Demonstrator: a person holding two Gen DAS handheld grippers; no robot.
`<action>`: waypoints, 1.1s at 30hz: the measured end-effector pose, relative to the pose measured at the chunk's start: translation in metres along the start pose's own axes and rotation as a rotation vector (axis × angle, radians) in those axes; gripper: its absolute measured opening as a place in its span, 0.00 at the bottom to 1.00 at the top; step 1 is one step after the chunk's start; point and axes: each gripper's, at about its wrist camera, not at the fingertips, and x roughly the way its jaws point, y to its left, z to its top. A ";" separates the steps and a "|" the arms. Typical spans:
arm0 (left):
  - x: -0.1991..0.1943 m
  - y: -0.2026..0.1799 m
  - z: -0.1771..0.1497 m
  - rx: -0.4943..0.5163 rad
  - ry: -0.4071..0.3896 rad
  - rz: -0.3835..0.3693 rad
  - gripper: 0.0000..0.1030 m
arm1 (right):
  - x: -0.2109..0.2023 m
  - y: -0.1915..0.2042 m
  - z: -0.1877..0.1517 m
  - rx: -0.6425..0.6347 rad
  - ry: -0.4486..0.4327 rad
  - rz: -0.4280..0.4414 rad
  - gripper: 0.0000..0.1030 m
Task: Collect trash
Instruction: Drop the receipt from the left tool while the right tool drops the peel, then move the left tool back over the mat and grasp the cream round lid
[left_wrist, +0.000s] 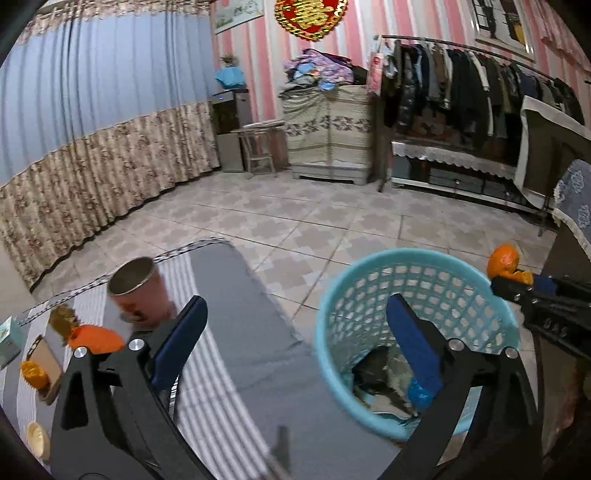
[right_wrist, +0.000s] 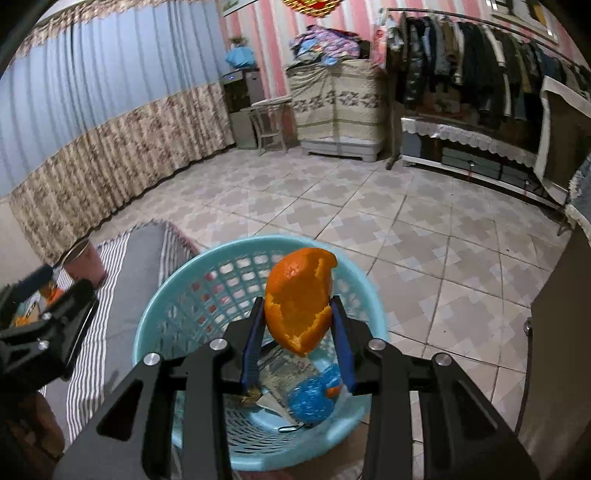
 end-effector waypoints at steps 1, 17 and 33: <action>-0.002 0.004 -0.001 -0.001 0.000 0.008 0.92 | 0.004 0.007 -0.001 -0.015 0.007 0.008 0.35; -0.038 0.087 -0.019 -0.108 -0.011 0.112 0.95 | -0.001 0.038 0.001 -0.002 -0.026 0.016 0.88; -0.101 0.228 -0.083 -0.207 0.027 0.301 0.95 | -0.038 0.179 -0.046 -0.408 -0.049 0.011 0.91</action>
